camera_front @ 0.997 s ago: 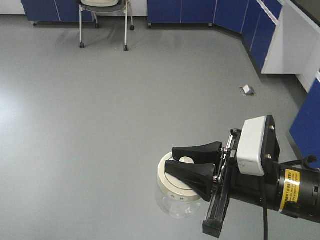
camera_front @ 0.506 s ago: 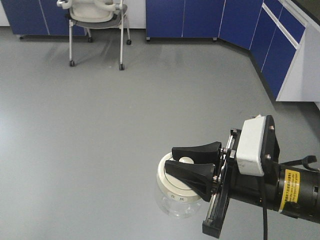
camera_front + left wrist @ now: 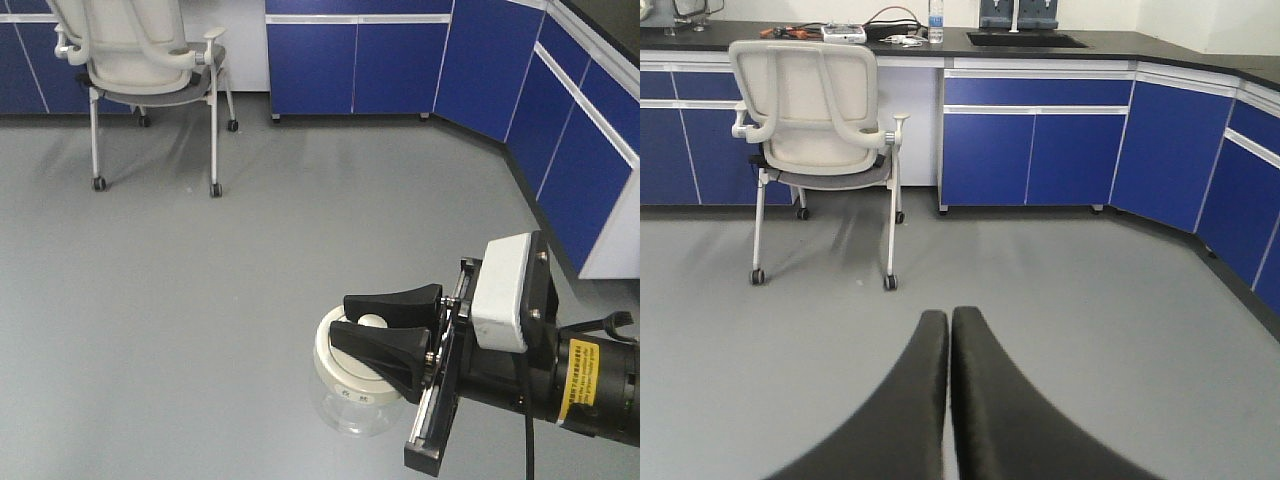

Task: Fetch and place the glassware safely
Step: 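Drive the base to the other bench holding the jar in the right gripper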

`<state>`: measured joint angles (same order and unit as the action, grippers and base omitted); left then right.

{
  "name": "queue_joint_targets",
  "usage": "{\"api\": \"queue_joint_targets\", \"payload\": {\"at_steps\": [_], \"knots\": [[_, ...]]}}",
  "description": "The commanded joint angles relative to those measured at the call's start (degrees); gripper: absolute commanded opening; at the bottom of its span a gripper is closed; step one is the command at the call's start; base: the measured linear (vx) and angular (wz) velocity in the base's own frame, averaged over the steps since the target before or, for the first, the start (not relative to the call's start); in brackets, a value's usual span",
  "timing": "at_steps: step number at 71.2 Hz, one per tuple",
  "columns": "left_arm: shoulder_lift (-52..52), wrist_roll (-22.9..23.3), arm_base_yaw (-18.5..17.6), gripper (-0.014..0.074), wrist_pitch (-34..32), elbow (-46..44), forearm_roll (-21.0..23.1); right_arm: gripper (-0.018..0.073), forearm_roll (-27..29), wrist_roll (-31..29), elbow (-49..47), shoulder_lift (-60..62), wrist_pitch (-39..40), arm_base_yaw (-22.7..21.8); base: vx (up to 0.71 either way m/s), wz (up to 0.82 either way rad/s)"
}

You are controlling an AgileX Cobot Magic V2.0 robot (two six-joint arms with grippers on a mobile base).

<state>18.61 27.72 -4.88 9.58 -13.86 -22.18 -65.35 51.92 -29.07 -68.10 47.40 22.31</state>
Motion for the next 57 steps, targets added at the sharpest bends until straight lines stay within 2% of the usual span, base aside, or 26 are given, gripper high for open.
{"api": "queue_joint_targets", "payload": {"at_steps": [1, 57], "knots": [[0.56, 0.32, 0.01, -0.0007, -3.72, -1.53, 0.27, -0.0001, 3.19, -0.40, -1.77, 0.97, 3.75, -0.30, 0.71, 0.00], [0.56, 0.32, 0.01, -0.0007, -3.72, -1.53, 0.27, -0.0001, 3.19, -0.40, -1.77, 0.97, 3.75, -0.30, 0.63, -0.04]]}}
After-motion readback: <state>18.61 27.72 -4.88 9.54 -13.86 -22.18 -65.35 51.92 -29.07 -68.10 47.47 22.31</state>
